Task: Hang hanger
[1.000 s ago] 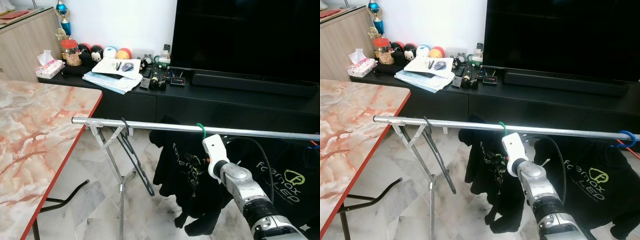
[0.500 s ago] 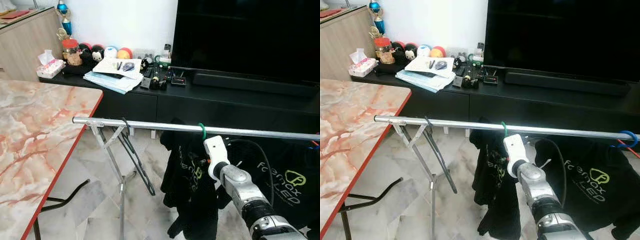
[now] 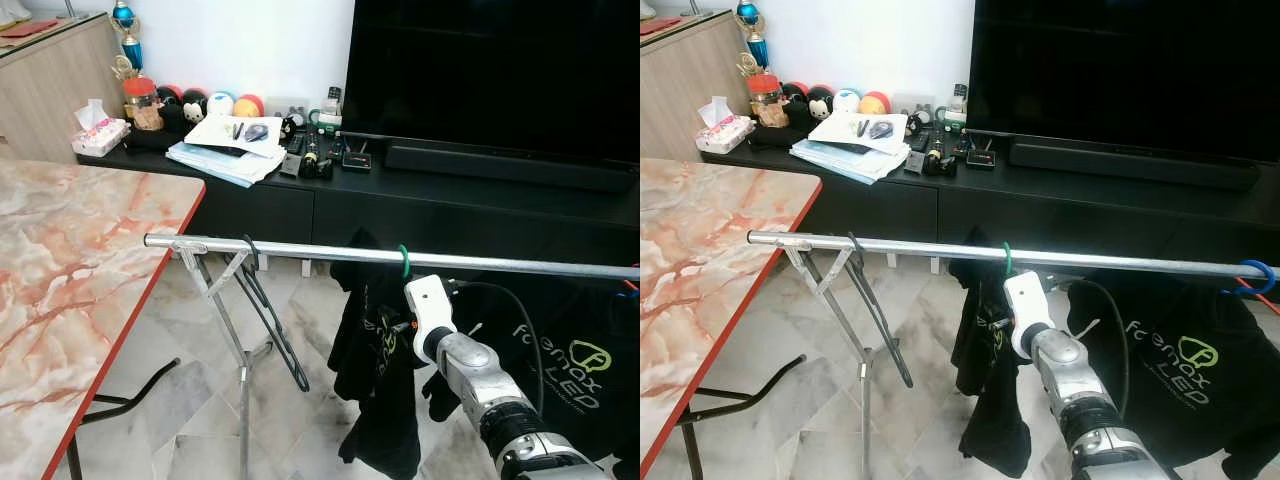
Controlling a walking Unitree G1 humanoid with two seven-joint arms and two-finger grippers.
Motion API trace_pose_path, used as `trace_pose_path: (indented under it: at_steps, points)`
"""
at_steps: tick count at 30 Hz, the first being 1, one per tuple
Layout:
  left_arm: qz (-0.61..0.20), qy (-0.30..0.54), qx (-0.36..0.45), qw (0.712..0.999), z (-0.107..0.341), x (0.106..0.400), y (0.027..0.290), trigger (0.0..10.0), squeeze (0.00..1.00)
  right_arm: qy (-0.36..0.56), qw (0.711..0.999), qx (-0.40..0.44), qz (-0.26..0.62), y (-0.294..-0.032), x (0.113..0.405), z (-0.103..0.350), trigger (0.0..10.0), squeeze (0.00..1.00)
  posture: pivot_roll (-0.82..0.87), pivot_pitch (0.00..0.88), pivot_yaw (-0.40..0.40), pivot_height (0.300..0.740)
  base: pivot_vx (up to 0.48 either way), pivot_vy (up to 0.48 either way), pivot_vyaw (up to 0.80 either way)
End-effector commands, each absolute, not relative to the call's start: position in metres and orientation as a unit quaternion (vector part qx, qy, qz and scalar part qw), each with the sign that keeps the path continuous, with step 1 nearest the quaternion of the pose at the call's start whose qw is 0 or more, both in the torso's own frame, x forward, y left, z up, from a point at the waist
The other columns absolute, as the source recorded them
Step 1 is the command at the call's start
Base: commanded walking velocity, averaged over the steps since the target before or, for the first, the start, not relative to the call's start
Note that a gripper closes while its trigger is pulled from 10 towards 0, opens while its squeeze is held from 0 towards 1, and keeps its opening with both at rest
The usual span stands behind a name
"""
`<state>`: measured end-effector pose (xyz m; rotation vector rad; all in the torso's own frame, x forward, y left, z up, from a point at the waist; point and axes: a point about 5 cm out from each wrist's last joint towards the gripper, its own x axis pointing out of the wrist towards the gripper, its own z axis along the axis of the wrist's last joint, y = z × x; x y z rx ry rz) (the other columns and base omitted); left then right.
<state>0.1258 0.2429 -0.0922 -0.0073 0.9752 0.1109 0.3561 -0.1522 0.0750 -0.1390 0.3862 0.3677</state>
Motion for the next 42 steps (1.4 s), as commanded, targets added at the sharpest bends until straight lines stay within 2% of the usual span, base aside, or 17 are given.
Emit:
trace_pose_path:
  at_steps: [1,8,13,18,21,23,27,31,38,42]
  points:
    - [0.049,0.482,-0.010,0.875,-0.097,0.120,0.234,10.0,0.00,0.185,0.965,-0.067,0.175,-0.154,0.358,0.078,0.0,0.00,-0.01,0.081,-0.032,0.740,0.000,0.000,0.00]
    - [0.043,0.485,-0.014,0.873,-0.100,0.119,0.222,10.0,0.00,0.175,0.967,-0.060,0.175,-0.153,0.356,0.077,0.0,0.00,-0.01,0.080,-0.034,0.740,0.000,0.000,0.00]
    - [0.050,0.489,-0.011,0.871,-0.097,0.116,0.237,10.0,0.00,0.167,0.972,-0.043,0.159,-0.155,0.355,0.076,0.0,0.00,-0.01,0.073,-0.030,0.740,0.000,0.000,0.00]
    - [0.050,0.487,-0.007,0.872,-0.096,0.117,0.241,10.0,0.00,0.147,0.978,-0.024,0.144,-0.155,0.355,0.078,0.0,0.00,-0.01,0.066,-0.026,0.740,0.000,0.000,0.00]
    - [0.044,0.484,-0.007,0.874,-0.097,0.121,0.233,10.0,0.00,0.112,0.985,-0.012,0.134,-0.154,0.354,0.083,0.0,0.00,-0.02,0.061,-0.024,0.740,0.000,0.000,0.00]
    - [0.037,0.483,-0.007,0.875,-0.099,0.122,0.224,10.0,0.00,0.052,0.993,0.009,0.109,-0.156,0.354,0.094,0.0,0.00,-0.02,0.056,-0.024,0.740,0.000,0.000,0.00]
    - [0.033,0.484,-0.007,0.874,-0.100,0.123,0.219,10.0,0.00,0.026,0.995,0.028,0.093,-0.158,0.351,0.098,0.0,0.00,-0.03,0.054,-0.025,0.740,0.000,0.000,0.00]
    - [0.029,0.489,-0.007,0.872,-0.101,0.120,0.216,10.0,0.00,-0.018,0.996,0.052,0.073,-0.157,0.334,0.098,0.0,0.00,-0.03,0.050,-0.025,0.740,0.000,0.000,0.00]
    - [0.034,0.494,-0.004,0.869,-0.100,0.115,0.227,10.0,0.00,-0.011,0.996,0.061,0.059,-0.156,0.308,0.083,0.0,0.00,-0.04,0.047,-0.025,0.740,0.000,0.000,0.00]
    - [0.031,0.496,-0.004,0.868,-0.101,0.112,0.225,10.0,0.00,-0.007,0.997,0.064,0.040,-0.158,0.297,0.077,0.0,0.00,-0.04,0.050,-0.025,0.740,0.000,0.000,0.00]
